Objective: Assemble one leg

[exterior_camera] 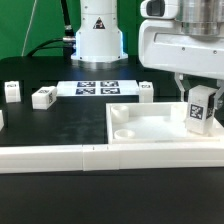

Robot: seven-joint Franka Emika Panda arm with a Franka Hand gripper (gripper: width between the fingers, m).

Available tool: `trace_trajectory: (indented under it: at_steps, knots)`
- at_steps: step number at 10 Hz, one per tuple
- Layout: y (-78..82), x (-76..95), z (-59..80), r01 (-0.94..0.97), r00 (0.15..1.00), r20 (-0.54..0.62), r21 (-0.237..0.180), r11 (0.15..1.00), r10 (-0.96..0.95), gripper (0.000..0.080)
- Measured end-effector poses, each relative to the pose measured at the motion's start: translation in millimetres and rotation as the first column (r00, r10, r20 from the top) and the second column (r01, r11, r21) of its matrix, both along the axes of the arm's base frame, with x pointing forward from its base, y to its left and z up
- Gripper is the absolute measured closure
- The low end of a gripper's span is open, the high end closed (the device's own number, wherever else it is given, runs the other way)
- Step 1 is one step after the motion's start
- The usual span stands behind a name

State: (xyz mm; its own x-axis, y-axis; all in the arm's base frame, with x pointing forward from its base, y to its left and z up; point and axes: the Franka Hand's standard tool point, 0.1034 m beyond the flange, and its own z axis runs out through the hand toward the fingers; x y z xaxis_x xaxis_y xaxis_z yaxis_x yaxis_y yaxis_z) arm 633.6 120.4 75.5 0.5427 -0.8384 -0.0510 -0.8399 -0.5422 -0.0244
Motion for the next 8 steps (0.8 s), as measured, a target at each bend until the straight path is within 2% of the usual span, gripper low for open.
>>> trace_trajectory:
  at_steps: [3,6,7,8]
  knots:
    - [-1.9,1.4,-0.8,0.294,0.956,-0.007,0.012,0.956,-0.294,0.0508]
    - [-1.5,1.4,-0.7,0.416,0.909,-0.017,0.013,0.909,-0.416,0.0508]
    - [-0.9,1.2,-1.0,0.417,0.909,-0.018,0.013,0.909,-0.417,0.0446]
    - [-0.5,1.0,-1.2,0.409,0.913,-0.017,0.013,0.913,-0.409,0.0310]
